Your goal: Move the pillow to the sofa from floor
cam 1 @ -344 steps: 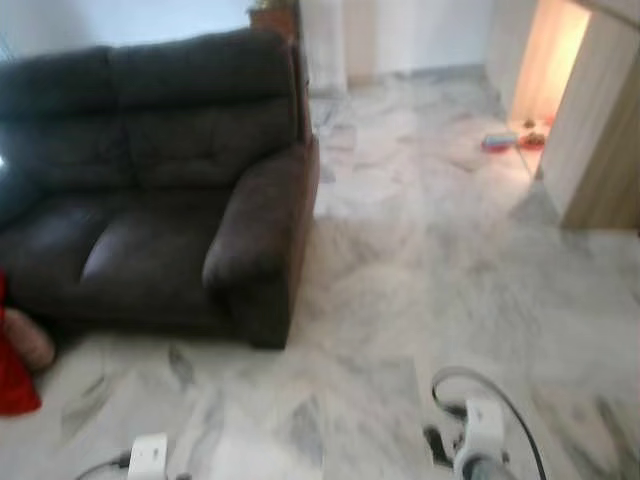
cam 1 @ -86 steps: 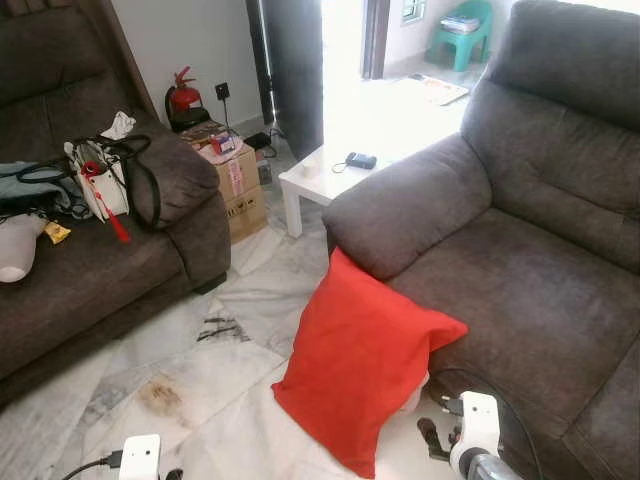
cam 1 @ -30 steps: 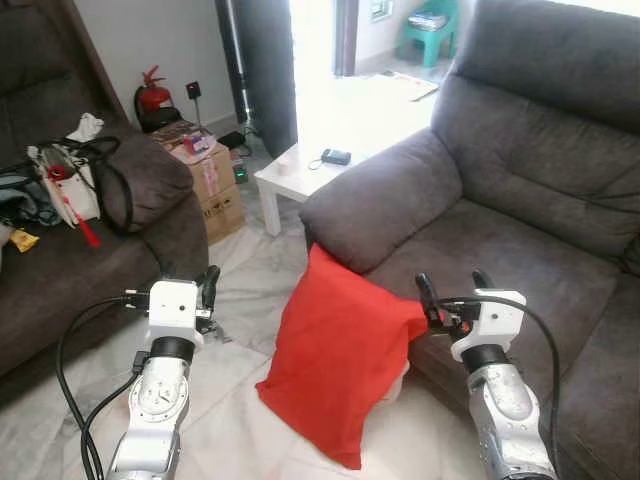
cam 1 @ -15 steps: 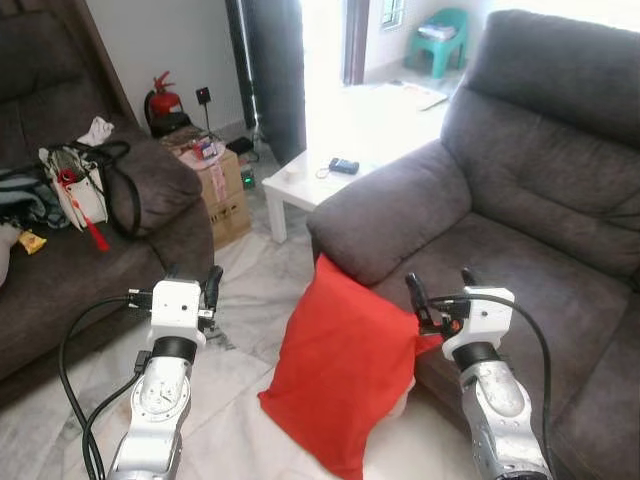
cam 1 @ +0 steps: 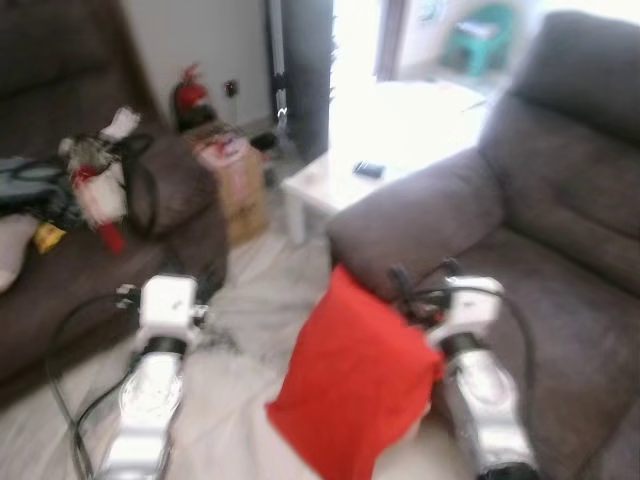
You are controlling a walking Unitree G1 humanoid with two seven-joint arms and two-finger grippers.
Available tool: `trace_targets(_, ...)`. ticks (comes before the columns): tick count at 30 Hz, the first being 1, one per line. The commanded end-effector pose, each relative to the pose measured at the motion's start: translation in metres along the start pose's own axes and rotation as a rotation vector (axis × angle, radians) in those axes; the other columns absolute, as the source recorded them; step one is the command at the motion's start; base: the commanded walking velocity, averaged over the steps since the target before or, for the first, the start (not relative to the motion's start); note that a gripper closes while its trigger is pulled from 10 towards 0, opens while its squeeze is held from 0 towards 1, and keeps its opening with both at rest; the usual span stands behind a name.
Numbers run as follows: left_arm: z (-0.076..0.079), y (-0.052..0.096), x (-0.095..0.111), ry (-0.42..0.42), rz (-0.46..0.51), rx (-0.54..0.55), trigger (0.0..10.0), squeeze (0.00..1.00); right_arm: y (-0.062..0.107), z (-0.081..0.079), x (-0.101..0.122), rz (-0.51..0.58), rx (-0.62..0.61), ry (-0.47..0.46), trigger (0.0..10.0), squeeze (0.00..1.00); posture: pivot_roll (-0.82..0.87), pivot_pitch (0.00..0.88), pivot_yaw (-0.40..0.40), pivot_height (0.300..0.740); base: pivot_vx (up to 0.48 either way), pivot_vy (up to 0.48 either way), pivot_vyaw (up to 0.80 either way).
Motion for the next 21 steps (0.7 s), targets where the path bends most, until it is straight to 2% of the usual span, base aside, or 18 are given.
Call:
trace_targets(1,0.0091,0.0011,0.0016,0.008,0.001,-0.028,10.0,0.0,0.0028,0.0114,0.0031,0.003,-0.036,-0.003,10.0,0.0,-0.04,0.0,0.032,0.74,0.307,0.0,0.0)
trace_targets(6,0.0107,0.0007,0.0027,0.011,0.002,-0.032,10.0,0.0,0.0022,0.0136,0.0021,-0.006,-0.044,-0.008,10.0,0.0,-0.04,0.0,0.031,0.74,0.306,0.0,0.0)
trace_targets(12,0.0113,0.0007,0.0031,0.014,0.003,-0.034,10.0,0.0,0.0021,0.0123,0.0007,-0.013,-0.039,-0.006,10.0,0.0,-0.04,0.0,0.031,0.74,0.308,0.0,-0.77)
trace_targets(17,0.0117,0.0002,0.0036,0.015,0.004,-0.036,10.0,0.0,0.0018,0.0106,0.0021,-0.007,-0.031,-0.003,10.0,0.0,-0.04,0.0,0.032,0.74,0.302,0.0,0.0)
trace_targets(21,0.0119,-0.0002,0.0028,0.016,0.001,-0.037,10.0,0.0,0.0019,0.0107,0.0006,-0.016,-0.025,0.006,10.0,0.0,-0.04,0.0,0.034,0.74,0.0,0.0,0.0)
Point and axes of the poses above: a point about 5 cm out from each wrist's last joint towards the gripper, its own y axis pointing back from the gripper into the wrist, its own x axis along the axis of the wrist's last joint, z = x × y, the point moved 6 cm from there along -y, pointing out of the wrist towards the gripper, and after that the axes turned 13 degrees about -y, right-handed, at the moved point
